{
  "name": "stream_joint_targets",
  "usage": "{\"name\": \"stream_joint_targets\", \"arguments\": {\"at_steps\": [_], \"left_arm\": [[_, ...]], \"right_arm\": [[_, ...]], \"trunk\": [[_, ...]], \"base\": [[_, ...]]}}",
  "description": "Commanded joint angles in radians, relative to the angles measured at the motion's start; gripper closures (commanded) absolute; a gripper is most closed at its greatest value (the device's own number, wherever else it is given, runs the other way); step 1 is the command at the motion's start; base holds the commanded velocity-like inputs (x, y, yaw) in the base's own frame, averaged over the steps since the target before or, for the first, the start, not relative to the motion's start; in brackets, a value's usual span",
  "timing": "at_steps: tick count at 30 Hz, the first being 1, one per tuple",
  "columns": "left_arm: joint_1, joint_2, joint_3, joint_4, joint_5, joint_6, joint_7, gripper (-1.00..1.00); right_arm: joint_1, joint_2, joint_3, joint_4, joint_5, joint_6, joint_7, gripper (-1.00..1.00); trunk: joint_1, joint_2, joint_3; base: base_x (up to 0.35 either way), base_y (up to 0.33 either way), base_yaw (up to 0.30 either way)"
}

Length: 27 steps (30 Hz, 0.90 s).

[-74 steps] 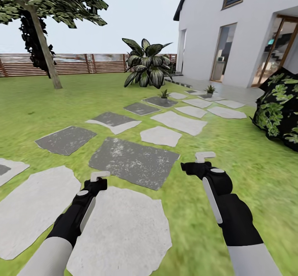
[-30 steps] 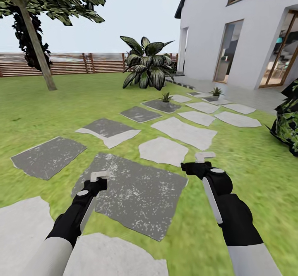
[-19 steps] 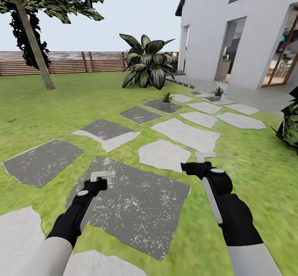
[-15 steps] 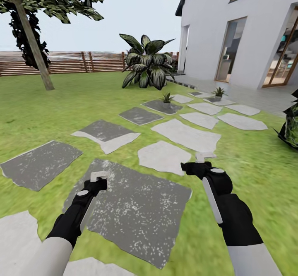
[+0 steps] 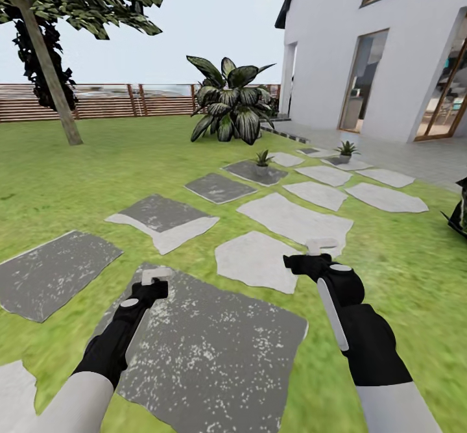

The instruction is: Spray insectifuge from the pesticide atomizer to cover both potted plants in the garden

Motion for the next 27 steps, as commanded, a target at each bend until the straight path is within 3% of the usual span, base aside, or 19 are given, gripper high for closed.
{"name": "stream_joint_targets", "arguments": {"at_steps": [1,27], "left_arm": [[0.0,0.0,0.0,-0.002,0.002,0.005,0.003,1.0],[0.0,0.0,0.0,-0.002,0.002,0.005,0.003,1.0]], "right_arm": [[-0.001,0.0,0.001,-0.001,-0.002,0.005,-0.006,-1.0],[-0.001,0.0,0.001,-0.001,-0.002,0.005,-0.007,-1.0]], "trunk": [[0.0,0.0,-0.001],[0.0,0.0,-0.001]], "base": [[0.347,0.0,0.0],[0.347,0.0,0.0]]}}
